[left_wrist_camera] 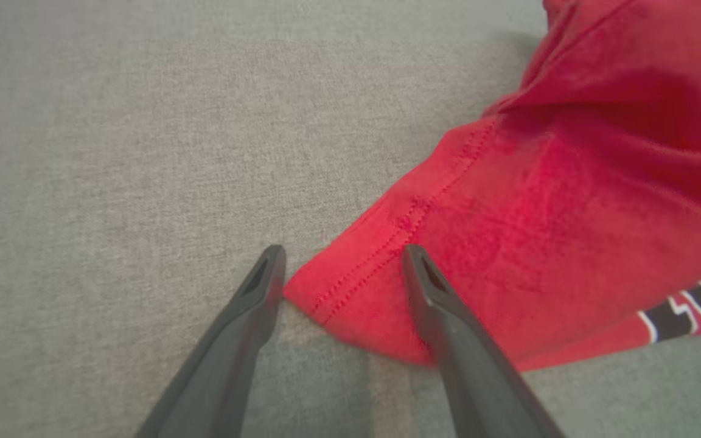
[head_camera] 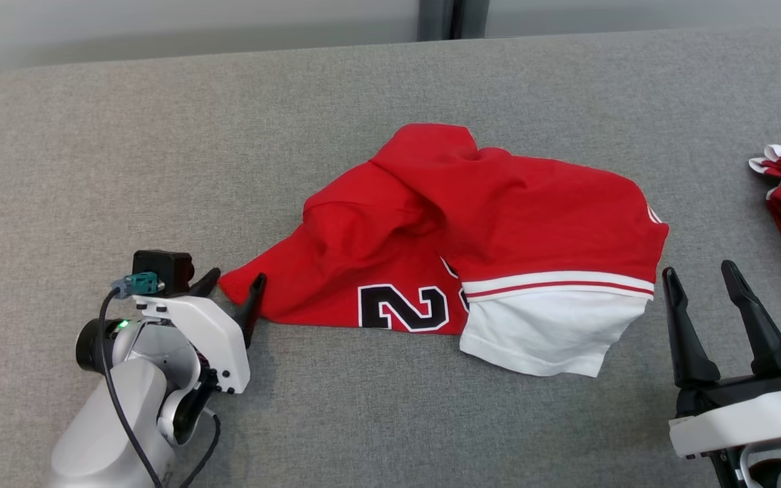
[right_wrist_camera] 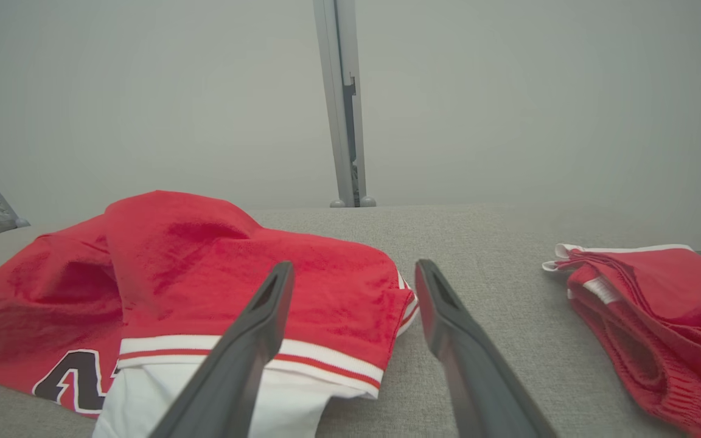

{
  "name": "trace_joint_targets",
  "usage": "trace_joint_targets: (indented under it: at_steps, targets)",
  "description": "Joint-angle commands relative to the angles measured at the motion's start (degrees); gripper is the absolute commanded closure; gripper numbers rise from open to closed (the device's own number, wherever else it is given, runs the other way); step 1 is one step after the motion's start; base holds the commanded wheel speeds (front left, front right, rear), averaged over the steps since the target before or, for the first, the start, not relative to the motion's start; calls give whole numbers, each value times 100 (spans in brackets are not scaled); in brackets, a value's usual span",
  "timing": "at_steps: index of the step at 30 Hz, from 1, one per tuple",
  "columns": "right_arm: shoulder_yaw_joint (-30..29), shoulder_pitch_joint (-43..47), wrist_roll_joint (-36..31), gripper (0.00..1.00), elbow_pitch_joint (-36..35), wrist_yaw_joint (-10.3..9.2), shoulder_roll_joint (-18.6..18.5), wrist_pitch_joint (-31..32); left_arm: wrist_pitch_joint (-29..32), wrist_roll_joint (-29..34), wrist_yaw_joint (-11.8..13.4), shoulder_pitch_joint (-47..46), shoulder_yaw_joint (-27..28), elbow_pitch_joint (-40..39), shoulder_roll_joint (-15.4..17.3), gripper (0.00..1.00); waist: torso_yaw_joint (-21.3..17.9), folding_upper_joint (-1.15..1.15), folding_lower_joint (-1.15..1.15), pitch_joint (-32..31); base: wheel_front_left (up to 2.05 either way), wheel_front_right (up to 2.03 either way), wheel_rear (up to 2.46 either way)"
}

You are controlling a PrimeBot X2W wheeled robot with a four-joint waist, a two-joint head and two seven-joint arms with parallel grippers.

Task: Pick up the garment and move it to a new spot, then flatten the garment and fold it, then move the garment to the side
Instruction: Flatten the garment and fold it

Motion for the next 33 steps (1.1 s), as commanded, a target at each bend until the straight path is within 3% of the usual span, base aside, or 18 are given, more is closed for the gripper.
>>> trace_joint_targets:
  at_steps: [1,4,5,6,10,16,24,33]
  targets:
    - [-1,-57,18,0,35,-2,-39,-56,75,-55,-61,-159,-23,149,22,0,-18,0,0,22,0,0,0]
    - [10,-95,28,0,86,-2,-34,-84,227,-57,-144,-224,-114,475,6,0,-40,0,0,26,0,0,0]
    - [16,-96,32,0,95,-2,-32,-94,225,-69,-175,-242,-134,535,-5,53,-46,0,0,22,0,0,0]
    - [19,-97,35,0,104,-2,-29,-100,184,-65,-200,-253,-149,580,-8,100,-50,0,0,17,0,0,0]
    - [-8,-66,54,0,135,-2,-21,-146,-75,-9,-248,-237,-168,591,20,100,-47,0,0,-31,0,0,0]
    - [-104,20,68,0,128,-2,1,-135,-736,36,-66,-96,-7,183,101,100,39,0,0,-132,0,0,0]
    - [-200,133,42,0,96,-2,32,-58,-1498,-42,345,468,354,-977,202,100,263,0,0,-309,0,0,0]
    - [-288,264,17,0,39,-2,43,59,-1942,-24,990,1740,662,-2600,269,100,428,0,0,-520,0,0,0]
